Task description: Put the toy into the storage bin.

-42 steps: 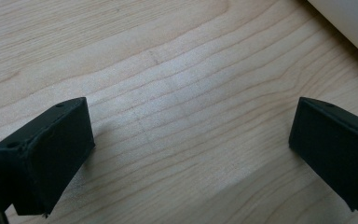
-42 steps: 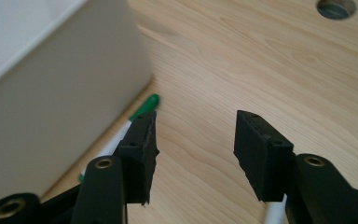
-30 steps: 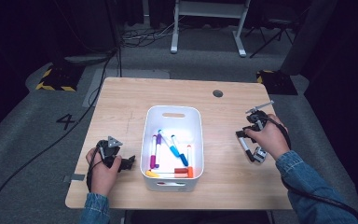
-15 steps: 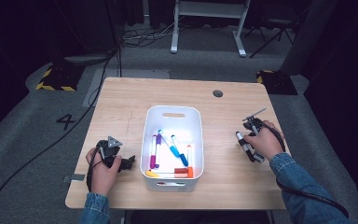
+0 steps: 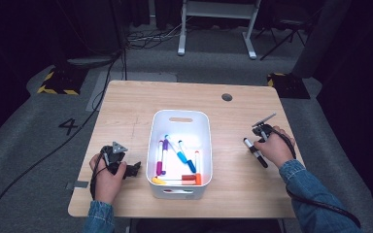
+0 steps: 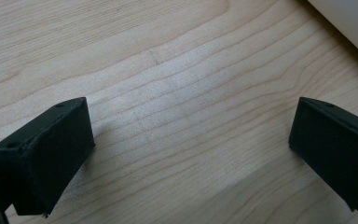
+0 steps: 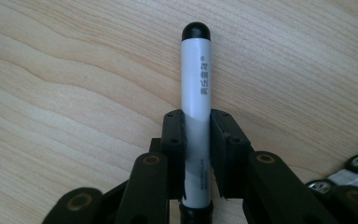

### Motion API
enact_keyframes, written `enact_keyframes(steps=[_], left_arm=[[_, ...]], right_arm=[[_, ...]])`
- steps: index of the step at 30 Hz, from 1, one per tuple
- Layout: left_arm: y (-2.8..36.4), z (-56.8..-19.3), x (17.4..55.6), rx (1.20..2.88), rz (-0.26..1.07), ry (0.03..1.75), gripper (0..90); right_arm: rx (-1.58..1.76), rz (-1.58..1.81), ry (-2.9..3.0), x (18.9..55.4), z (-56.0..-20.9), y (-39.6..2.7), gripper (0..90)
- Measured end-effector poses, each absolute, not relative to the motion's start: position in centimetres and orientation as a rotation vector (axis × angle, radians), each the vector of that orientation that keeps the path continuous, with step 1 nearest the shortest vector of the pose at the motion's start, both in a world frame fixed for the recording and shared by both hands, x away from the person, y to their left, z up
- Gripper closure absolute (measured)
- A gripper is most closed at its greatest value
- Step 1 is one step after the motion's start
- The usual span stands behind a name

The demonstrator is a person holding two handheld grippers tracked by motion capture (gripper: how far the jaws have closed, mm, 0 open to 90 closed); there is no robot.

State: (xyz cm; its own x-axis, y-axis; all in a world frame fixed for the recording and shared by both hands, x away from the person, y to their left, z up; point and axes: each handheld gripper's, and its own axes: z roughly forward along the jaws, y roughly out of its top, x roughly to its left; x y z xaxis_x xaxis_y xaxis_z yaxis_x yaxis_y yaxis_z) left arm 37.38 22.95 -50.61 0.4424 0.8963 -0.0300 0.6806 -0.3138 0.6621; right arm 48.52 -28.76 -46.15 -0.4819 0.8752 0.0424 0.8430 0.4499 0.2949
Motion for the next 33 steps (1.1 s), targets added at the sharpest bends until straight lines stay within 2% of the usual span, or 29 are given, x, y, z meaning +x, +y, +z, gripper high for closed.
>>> enact_keyframes(steps=[10, 33], left_arm=[[23.0, -50.6, 37.4, 2.094, 0.459, 1.316, 0.0], [22.9, -50.6, 37.4, 2.092, 0.460, 1.318, 0.0]], right_arm=[[1.569, 0.520, 2.550, 48.4, -45.7, -29.4, 76.8], [1.413, 0.803, 2.554, 45.9, -37.2, -28.7, 76.9]])
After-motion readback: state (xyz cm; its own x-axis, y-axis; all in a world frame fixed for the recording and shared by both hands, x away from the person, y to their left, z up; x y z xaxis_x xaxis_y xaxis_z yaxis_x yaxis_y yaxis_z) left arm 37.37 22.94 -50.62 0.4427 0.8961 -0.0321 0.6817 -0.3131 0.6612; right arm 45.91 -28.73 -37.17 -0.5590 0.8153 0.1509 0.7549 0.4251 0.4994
